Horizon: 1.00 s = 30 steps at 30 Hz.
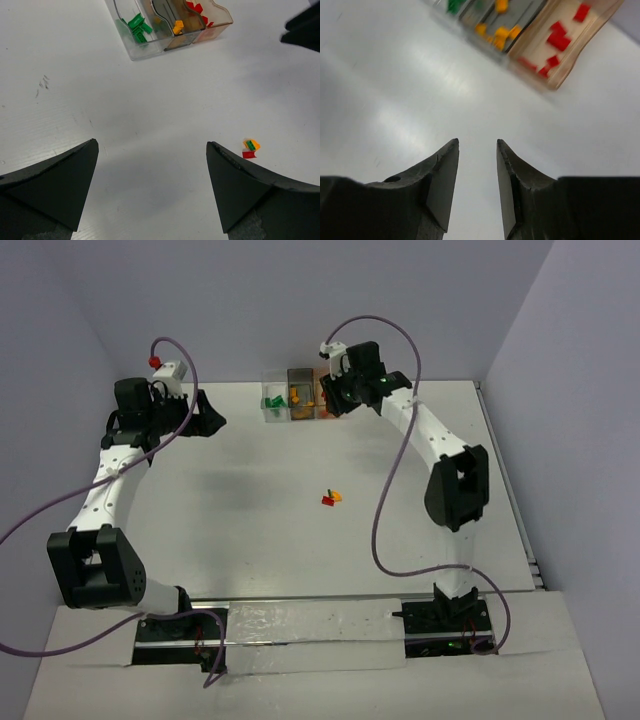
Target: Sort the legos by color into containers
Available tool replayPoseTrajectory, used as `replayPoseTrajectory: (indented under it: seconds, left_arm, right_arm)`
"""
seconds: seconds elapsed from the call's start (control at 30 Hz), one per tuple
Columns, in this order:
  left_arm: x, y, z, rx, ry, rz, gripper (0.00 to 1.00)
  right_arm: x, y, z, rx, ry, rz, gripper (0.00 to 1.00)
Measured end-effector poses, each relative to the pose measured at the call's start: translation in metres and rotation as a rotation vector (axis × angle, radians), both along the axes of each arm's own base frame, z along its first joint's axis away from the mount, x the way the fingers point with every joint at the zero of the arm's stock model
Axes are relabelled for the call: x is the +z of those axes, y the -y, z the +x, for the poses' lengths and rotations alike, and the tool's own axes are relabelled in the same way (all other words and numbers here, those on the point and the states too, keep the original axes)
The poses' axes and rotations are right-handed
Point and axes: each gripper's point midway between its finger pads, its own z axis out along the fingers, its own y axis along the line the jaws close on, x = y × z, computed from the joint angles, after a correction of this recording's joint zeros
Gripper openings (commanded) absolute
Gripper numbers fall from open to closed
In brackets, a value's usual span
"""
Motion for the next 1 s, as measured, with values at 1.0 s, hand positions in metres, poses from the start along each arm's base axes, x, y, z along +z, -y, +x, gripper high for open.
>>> replayPoseTrajectory:
  seconds: [1.0]
  left_arm:
    - [-0.005,0.0,-0.005,0.003,-0.012,0.001,0.99]
  right_arm:
    - [-0.151,-0.007,-0.188,-0.085,-0.621,-0.215,0.27]
